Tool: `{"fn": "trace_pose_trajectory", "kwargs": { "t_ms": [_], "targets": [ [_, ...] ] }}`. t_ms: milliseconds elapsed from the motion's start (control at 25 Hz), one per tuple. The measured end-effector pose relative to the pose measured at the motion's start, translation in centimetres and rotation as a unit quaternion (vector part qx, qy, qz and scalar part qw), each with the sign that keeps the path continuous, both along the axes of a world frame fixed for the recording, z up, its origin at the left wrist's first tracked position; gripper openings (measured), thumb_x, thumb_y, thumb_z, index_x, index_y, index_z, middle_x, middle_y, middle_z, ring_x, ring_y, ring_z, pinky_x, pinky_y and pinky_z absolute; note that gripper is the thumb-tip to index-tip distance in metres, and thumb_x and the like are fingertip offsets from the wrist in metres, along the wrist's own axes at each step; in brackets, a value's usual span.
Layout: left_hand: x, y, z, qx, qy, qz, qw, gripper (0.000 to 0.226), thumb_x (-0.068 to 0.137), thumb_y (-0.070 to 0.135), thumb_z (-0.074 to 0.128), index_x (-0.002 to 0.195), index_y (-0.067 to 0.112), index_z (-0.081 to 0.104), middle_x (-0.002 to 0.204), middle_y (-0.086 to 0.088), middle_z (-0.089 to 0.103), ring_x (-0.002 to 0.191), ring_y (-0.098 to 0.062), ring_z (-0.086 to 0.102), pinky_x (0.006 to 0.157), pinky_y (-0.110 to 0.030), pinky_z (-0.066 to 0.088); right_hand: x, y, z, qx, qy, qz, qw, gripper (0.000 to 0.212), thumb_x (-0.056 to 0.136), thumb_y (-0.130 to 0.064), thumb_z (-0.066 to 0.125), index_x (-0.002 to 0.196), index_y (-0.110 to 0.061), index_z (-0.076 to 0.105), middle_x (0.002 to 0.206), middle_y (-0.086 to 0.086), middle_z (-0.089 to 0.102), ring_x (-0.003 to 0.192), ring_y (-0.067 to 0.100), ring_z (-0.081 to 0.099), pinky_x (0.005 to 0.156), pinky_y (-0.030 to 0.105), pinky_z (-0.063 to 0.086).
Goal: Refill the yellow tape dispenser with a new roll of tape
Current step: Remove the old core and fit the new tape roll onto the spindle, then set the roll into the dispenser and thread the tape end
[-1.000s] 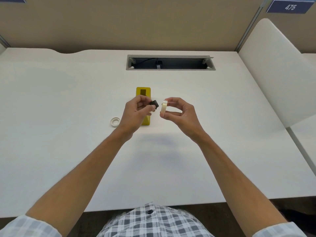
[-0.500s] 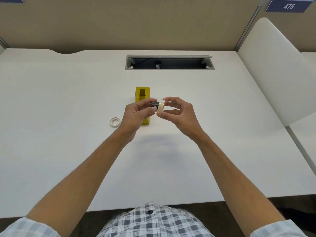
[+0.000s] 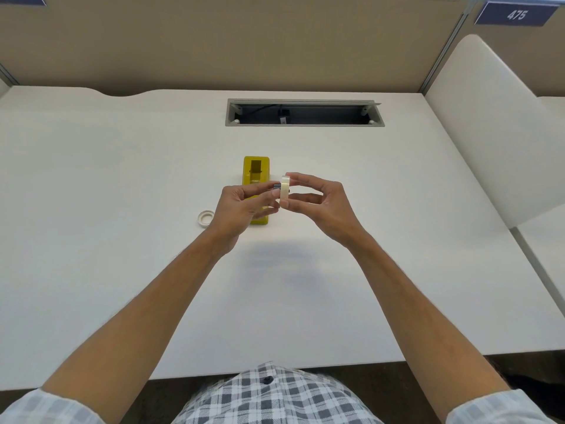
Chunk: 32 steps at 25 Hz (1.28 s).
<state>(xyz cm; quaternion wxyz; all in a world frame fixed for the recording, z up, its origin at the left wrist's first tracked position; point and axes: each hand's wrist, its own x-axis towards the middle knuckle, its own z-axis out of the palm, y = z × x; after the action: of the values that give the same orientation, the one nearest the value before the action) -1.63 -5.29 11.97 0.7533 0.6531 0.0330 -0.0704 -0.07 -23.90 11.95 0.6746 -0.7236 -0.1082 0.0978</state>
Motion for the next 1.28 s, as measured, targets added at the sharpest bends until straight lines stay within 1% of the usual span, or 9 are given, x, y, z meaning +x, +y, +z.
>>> {"fn": "trace_pose_trajectory", "kwargs": {
  "t_ms": [120,320,440,600,720,840,960,1080,1280],
  "targets": [
    [0.1,0.2,0.1,0.003,-0.004,-0.016,1.0,0.028,0.092,0.009,0.062,0.118,0.001,0.068,0.113,-0.017,0.071,0.107,-0.025,0.069,0.084,-0.027,0.057,0.0,0.0,-0.1,-0.003,0.002,-0.002,1.0,0.053,0.075,-0.017,0.086,0.124,-0.021,0.067,0.118,-0.001,0.071,0.101,0.017,0.073,0.094,0.04,0.056],
    [0.3,0.1,-0.1,0.027,-0.023,-0.019,0.999,0.03,0.09,0.01,0.065,0.119,0.002,0.067,0.114,-0.013,0.072,0.108,-0.022,0.069,0.093,-0.031,0.055,0.1,0.1,-0.2,-0.016,-0.017,-0.008,1.0,0.054,0.075,-0.014,0.086,0.125,-0.021,0.066,0.122,-0.001,0.066,0.099,0.014,0.073,0.087,0.032,0.059],
    [0.4,0.1,-0.3,0.041,-0.038,0.001,0.998,0.029,0.089,0.012,0.067,0.116,0.004,0.07,0.111,-0.008,0.074,0.105,-0.019,0.07,0.091,-0.028,0.055,0.2,0.3,-0.2,-0.038,-0.024,-0.021,0.999,0.06,0.074,-0.018,0.086,0.128,-0.022,0.06,0.115,0.0,0.068,0.096,0.014,0.074,0.084,0.03,0.06],
    [0.6,0.3,-0.4,0.031,-0.035,0.015,0.999,0.023,0.088,0.014,0.068,0.111,0.01,0.073,0.108,-0.008,0.074,0.102,-0.019,0.071,0.088,-0.027,0.056,0.3,0.8,-0.3,-0.053,-0.05,-0.048,0.996,0.04,0.073,-0.025,0.088,0.108,-0.019,0.069,0.11,-0.006,0.072,0.096,0.012,0.073,0.085,0.029,0.059],
    [0.7,0.6,-0.6,0.026,-0.029,0.021,0.999,0.024,0.088,0.014,0.068,0.111,0.008,0.072,0.108,-0.011,0.074,0.102,-0.02,0.071,0.087,-0.027,0.056,0.3,1.3,-0.4,-0.077,-0.067,-0.05,0.994,0.035,0.075,-0.032,0.085,0.107,-0.024,0.072,0.111,-0.01,0.072,0.096,0.008,0.071,0.082,0.026,0.059],
    [0.9,1.0,-0.7,0.021,-0.028,0.028,0.999,0.026,0.088,0.013,0.068,0.113,0.005,0.071,0.109,-0.012,0.073,0.102,-0.02,0.071,0.086,-0.026,0.056,0.7,1.6,-0.6,-0.065,-0.058,-0.058,0.994,0.019,0.086,-0.022,0.073,0.106,-0.024,0.075,0.107,-0.008,0.074,0.095,0.01,0.07,0.083,0.034,0.059],
    [1.1,1.5,-0.9,0.026,-0.029,0.027,0.999,0.026,0.088,0.012,0.068,0.113,0.006,0.071,0.109,-0.011,0.073,0.102,-0.02,0.071,0.085,-0.024,0.056,1.5,2.0,-0.9,-0.081,-0.065,-0.06,0.993,0.019,0.091,-0.011,0.066,0.106,-0.02,0.075,0.105,-0.004,0.075,0.092,0.012,0.071,0.086,0.035,0.058],
    [1.4,2.0,-1.1,0.027,-0.032,0.024,0.999,0.026,0.088,0.011,0.068,0.114,0.007,0.071,0.107,-0.008,0.074,0.1,-0.017,0.071,0.083,-0.021,0.055,2.1,2.5,-1.1,-0.104,-0.076,-0.051,0.99,0.022,0.092,-0.013,0.066,0.111,-0.02,0.073,0.104,-0.005,0.074,0.091,0.005,0.07,0.086,0.028,0.056],
    [2.5,3.3,-1.6,0.037,-0.032,0.026,0.998,0.026,0.088,0.011,0.069,0.114,0.006,0.071,0.106,-0.012,0.074,0.1,-0.02,0.072,0.089,-0.026,0.056,3.2,3.6,-1.8,-0.088,-0.078,-0.034,0.992,0.022,0.09,-0.014,0.069,0.112,-0.017,0.074,0.108,-0.001,0.075,0.096,0.009,0.072,0.088,0.027,0.056]
  ]
}}
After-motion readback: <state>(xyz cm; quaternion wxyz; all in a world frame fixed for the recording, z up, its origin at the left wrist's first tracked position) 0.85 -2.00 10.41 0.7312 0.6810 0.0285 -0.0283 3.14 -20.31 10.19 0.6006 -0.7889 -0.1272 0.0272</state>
